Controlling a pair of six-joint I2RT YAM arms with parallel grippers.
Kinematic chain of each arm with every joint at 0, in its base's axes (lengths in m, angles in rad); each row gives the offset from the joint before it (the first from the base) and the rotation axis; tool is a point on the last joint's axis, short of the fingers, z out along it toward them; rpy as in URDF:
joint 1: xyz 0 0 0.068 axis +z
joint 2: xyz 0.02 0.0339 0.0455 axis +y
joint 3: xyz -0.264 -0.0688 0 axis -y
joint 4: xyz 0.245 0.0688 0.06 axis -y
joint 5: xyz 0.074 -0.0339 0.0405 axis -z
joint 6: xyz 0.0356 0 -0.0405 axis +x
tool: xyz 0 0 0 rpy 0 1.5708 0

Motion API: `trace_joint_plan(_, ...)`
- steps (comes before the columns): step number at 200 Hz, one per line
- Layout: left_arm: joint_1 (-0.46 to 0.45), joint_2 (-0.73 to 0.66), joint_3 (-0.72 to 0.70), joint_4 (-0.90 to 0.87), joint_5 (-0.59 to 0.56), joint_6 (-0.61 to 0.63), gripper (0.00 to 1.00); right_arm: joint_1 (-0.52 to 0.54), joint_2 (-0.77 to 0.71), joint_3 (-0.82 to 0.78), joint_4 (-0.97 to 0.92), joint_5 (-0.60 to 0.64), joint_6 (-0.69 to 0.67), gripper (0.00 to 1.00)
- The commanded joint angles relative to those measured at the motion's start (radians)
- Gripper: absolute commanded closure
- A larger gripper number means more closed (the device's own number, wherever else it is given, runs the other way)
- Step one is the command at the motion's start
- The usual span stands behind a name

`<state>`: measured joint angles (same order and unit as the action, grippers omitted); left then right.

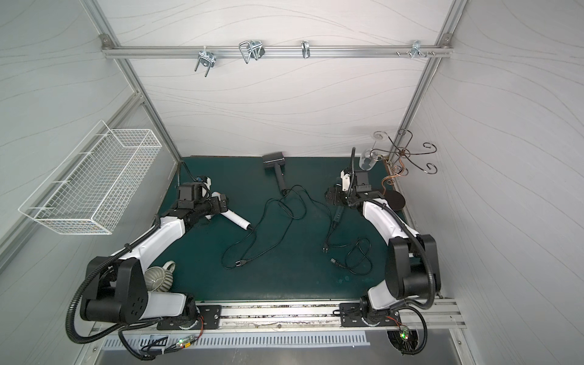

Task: Wrap the cord around the hair dryer
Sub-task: Pick up the hair dryer from the center of the board.

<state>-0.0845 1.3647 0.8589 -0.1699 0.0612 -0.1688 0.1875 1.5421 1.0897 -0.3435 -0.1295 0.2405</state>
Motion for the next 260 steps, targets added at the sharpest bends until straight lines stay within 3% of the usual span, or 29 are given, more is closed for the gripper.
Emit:
trace_joint_plan(1, -0.045, -0.005, 0.043, -0.080, 0.051, -0.027, 0.02, 0.013, 0.033, 0.039, -0.151, 0.120, 0.109, 0.01)
trace_joint_plan(91, -0.063, 0.035, 0.078, -0.102, 0.081, -0.025, 0.02, 0.015, 0.270, 0.138, -0.160, 0.251, 0.258, 0.01)
trace_joint_plan(186, -0.063, 0.085, 0.116, -0.105, 0.083, -0.014, 0.02, 0.015, 0.389, 0.174, -0.091, 0.301, 0.313, 0.15)
trace_joint_plan(227, -0.063, 0.093, 0.127, -0.115, 0.083, -0.009, 0.02, 0.015, 0.443, 0.226, -0.107, 0.290, 0.297, 0.27)
trace_joint_plan(260, -0.063, 0.088, 0.131, -0.127, 0.084, -0.006, 0.02, 0.019, 0.463, 0.242, -0.124, 0.281, 0.284, 0.51)
